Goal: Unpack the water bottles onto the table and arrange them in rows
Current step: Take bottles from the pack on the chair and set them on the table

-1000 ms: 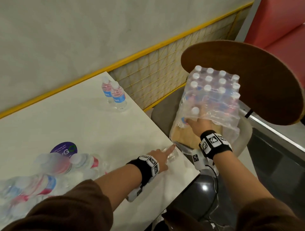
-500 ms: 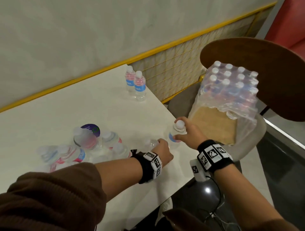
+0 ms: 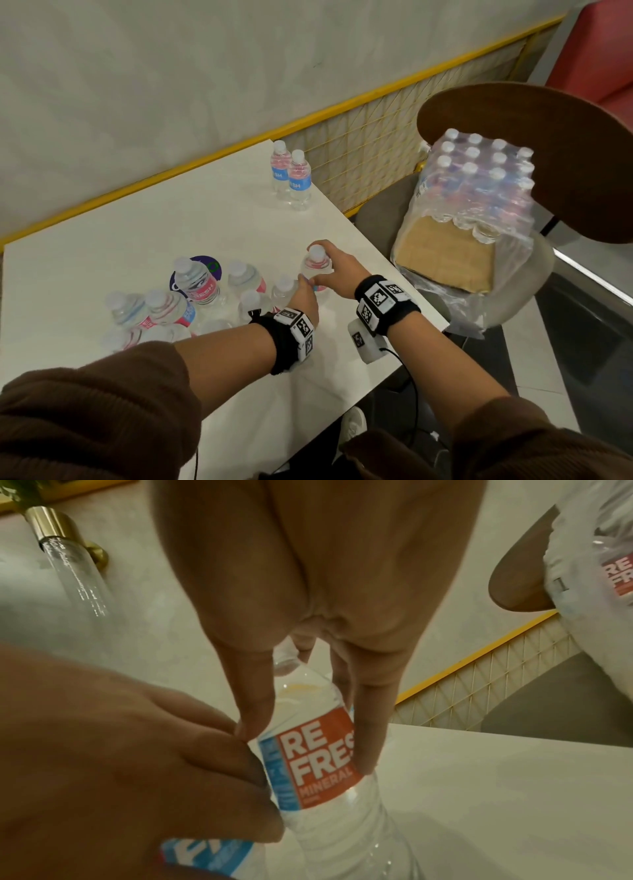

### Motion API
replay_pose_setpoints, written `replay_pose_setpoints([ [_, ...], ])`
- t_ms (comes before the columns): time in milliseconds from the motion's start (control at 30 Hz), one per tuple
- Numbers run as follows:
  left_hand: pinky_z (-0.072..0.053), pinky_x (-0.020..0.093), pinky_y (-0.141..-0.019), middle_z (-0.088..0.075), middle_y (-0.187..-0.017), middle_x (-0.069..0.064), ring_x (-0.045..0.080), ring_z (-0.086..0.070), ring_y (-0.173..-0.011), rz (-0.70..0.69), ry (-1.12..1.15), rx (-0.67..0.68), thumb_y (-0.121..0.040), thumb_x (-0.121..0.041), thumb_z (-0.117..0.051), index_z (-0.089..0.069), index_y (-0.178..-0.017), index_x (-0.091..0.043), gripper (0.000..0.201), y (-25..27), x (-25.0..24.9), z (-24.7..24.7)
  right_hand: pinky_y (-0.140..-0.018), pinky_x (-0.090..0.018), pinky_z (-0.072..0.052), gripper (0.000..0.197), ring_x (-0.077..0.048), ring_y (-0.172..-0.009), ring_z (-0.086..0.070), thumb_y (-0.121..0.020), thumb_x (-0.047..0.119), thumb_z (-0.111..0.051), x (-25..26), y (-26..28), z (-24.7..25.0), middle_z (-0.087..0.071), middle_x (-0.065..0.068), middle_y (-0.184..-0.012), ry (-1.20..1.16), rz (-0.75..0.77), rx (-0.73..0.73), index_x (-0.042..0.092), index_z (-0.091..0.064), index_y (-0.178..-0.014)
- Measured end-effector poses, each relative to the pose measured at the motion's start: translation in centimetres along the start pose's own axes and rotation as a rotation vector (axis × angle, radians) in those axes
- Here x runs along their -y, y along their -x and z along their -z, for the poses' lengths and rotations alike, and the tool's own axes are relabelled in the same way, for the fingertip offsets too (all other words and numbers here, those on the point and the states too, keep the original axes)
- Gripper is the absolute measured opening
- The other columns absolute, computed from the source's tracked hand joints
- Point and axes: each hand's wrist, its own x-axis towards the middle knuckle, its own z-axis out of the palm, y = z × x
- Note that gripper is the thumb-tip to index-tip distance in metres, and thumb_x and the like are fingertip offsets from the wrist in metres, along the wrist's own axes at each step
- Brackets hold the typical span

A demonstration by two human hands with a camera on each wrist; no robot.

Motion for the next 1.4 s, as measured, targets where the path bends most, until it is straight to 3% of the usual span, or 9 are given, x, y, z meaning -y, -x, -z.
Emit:
replay_pose_setpoints([
  [233,-0.035,0.031,-0.102,-0.048,-0.138,0.013,0.03,-0.044,-0.128,-0.113,0.325,-0.221,-0.099,-0.014,-0.037,-0.049,-0.132,-0.005,0.036,3.2,1.8,4.5,-0.103,-0.037,-0.042,0.065,-0.028,-0.123,-0.048,-0.084,0.012,-0.067,-2.2,0.9,2.3,-0.044,-0.013,-0.138,0.028,-0.145,0.049,0.022,-0.036,-0.14],
  [300,-0.041,0.019,-0.086,-0.054,-0.132,0.013,0.028,-0.05,-0.123,-0.091,0.559,-0.31,-0.098,-0.012,-0.038,-0.051,-0.128,-0.002,0.034,3.2,3.6,6.4,-0.099,-0.035,-0.044,0.056,-0.027,-0.121,-0.051,-0.088,0.011,-0.06,-3.6,1.5,3.7,-0.046,-0.012,-0.138,0.086,-0.17,0.044,0.02,-0.038,-0.139],
  [433,-0.047,0.034,-0.083,-0.058,-0.121,0.009,0.027,-0.057,-0.109,-0.062,0.797,-0.477,-0.092,-0.021,-0.05,-0.062,-0.115,-0.013,0.027,0.0,7.0,11.2,-0.081,-0.027,-0.04,0.048,-0.02,-0.103,-0.053,-0.086,0.016,-0.065,-7.2,2.9,7.0,-0.055,-0.01,-0.129,0.113,-0.276,0.005,0.014,-0.049,-0.131],
  [633,-0.032,0.048,-0.11,-0.007,-0.154,0.008,0.034,-0.009,-0.142,-0.051,1.101,-0.564,-0.091,-0.018,-0.047,-0.051,-0.133,-0.031,0.043,-6.8,7.0,17.0,-0.091,-0.03,-0.044,0.042,-0.023,-0.112,-0.055,-0.085,0.014,-0.065,-11.7,5.1,13.3,-0.058,-0.006,-0.119,0.082,-0.446,-0.148,0.011,-0.052,-0.125],
  [800,-0.042,0.039,-0.099,-0.007,-0.156,0.01,0.036,-0.046,-0.124,-0.067,1.428,-0.56,-0.09,-0.01,-0.05,-0.028,-0.143,-0.012,0.057,-10.8,6.7,18.0,-0.101,-0.033,-0.044,0.056,-0.022,-0.123,-0.051,-0.083,0.019,-0.069,-13.6,4.5,18.0,-0.053,0.0,-0.133,0.087,-0.476,-0.297,0.017,-0.047,-0.134],
  [1033,-0.041,0.034,-0.097,-0.031,-0.147,0.007,0.028,-0.051,-0.117,-0.047,1.575,-0.838,-0.093,-0.011,-0.049,-0.042,-0.131,-0.006,0.039,-11.8,7.1,17.4,-0.106,-0.037,-0.033,0.045,-0.029,-0.13,-0.043,-0.096,0.034,-0.048,-11.4,-0.7,21.9,-0.047,-0.008,-0.141,0.147,-0.484,-0.33,0.016,-0.046,-0.137],
  [1167,-0.047,0.04,-0.096,-0.033,-0.145,0.002,0.026,-0.058,-0.108,-0.069,1.567,-0.831,-0.093,-0.017,-0.052,-0.042,-0.13,-0.01,0.039,-12.4,7.2,17.0,-0.104,-0.035,-0.034,0.046,-0.026,-0.132,-0.042,-0.097,0.04,-0.044,-11.3,-2.8,24.5,-0.046,-0.005,-0.143,0.304,-0.515,-0.355,0.018,-0.047,-0.137],
  [1300,-0.044,0.04,-0.102,-0.019,-0.153,-0.001,0.023,-0.054,-0.118,-0.122,1.552,-0.75,-0.09,-0.025,-0.056,-0.03,-0.142,-0.016,0.059,-13.3,7.5,17.0,-0.11,-0.032,-0.03,0.073,-0.025,-0.141,-0.028,-0.086,0.019,-0.061,-14.1,-2.8,24.9,-0.019,-0.002,-0.157,0.434,-0.628,-0.249,0.028,-0.023,-0.148],
  [1400,-0.04,0.035,-0.106,-0.013,-0.153,0.001,0.022,-0.047,-0.126,-0.132,1.558,-0.694,-0.086,-0.029,-0.062,-0.026,-0.144,-0.019,0.069,-13.8,7.5,17.4,-0.117,-0.039,-0.018,0.065,-0.023,-0.144,-0.02,-0.094,0.033,-0.052,-13.3,-1.6,24.7,-0.015,0.0,-0.158,0.51,-0.566,-0.388,0.029,-0.019,-0.149],
])
